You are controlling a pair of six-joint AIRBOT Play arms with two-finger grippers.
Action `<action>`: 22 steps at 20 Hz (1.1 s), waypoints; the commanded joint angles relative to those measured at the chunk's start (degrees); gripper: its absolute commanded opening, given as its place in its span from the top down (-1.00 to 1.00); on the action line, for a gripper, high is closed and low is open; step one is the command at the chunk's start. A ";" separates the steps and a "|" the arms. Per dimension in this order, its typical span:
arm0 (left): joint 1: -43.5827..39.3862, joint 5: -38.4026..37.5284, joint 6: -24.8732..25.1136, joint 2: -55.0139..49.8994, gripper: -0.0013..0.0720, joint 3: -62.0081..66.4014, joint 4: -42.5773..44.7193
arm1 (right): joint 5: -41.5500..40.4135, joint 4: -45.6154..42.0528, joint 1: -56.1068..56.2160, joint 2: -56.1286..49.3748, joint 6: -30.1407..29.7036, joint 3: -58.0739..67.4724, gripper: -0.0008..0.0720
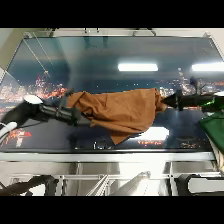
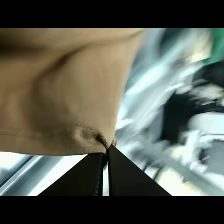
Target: Fold the shirts.
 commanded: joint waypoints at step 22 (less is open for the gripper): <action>20.94 -0.79 -6.19 -1.66 0.89 59.95 7.96 | -17.31 2.75 -0.26 28.83 2.36 16.46 0.92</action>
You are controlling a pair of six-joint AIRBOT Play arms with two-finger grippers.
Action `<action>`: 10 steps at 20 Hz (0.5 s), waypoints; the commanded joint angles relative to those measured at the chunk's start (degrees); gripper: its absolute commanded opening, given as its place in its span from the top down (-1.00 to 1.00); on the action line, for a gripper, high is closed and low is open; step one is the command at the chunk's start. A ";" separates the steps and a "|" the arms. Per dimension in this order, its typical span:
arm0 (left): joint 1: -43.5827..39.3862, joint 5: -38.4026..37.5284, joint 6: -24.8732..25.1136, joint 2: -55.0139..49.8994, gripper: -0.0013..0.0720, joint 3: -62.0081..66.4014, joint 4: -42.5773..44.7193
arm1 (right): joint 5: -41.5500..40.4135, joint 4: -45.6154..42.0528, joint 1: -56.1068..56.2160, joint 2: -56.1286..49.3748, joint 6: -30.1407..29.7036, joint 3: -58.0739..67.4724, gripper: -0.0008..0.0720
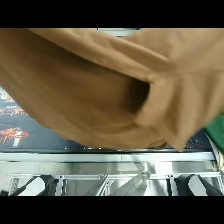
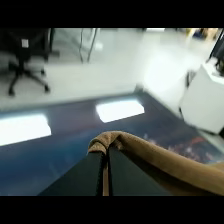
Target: Fold the shirts.
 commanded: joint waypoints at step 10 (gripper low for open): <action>-15.26 -1.92 -6.82 -47.06 -0.98 5.55 21.66 | -6.19 -11.37 14.86 -48.39 1.84 5.25 -0.18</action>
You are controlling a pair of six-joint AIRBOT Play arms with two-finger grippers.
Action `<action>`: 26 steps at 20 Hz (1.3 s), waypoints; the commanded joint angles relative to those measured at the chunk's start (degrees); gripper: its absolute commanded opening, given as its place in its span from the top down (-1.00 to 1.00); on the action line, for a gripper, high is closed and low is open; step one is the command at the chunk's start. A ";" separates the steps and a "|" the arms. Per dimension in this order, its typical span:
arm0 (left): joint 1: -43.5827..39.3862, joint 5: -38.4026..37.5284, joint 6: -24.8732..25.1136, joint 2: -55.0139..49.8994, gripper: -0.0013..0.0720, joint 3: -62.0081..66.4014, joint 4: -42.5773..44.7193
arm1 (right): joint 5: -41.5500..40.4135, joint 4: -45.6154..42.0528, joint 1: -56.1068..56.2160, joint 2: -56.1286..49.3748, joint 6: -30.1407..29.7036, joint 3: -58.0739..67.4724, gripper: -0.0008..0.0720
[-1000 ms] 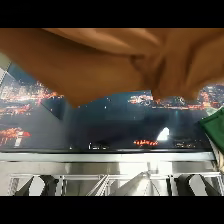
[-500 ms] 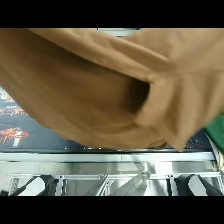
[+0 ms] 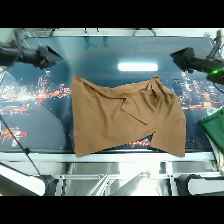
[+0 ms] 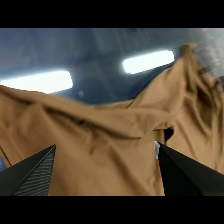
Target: Fold the shirts.
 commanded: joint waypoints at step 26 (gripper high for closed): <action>4.17 4.63 -10.73 44.76 -0.39 -86.95 12.33 | 22.53 -40.26 -8.81 -8.02 -2.89 -12.48 0.18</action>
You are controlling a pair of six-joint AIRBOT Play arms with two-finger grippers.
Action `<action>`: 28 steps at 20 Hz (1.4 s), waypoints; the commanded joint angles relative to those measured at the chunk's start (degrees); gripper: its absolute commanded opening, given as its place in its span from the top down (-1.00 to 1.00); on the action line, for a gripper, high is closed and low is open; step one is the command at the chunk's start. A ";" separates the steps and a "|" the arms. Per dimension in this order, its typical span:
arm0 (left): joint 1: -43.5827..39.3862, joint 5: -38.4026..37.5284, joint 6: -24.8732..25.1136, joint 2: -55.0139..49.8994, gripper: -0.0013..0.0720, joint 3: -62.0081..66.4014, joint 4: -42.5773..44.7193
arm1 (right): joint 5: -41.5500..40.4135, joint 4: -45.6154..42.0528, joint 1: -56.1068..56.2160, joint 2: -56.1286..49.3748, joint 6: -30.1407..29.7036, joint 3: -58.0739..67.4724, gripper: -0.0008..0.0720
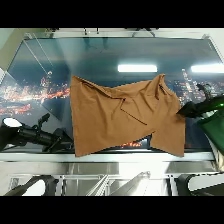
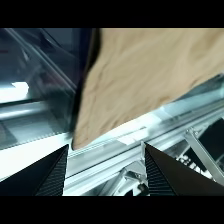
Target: Fold the shirts.
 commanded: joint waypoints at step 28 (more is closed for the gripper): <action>13.25 -8.41 10.99 34.03 0.89 27.61 -33.59 | 19.67 60.76 -11.76 41.18 0.09 0.13 0.92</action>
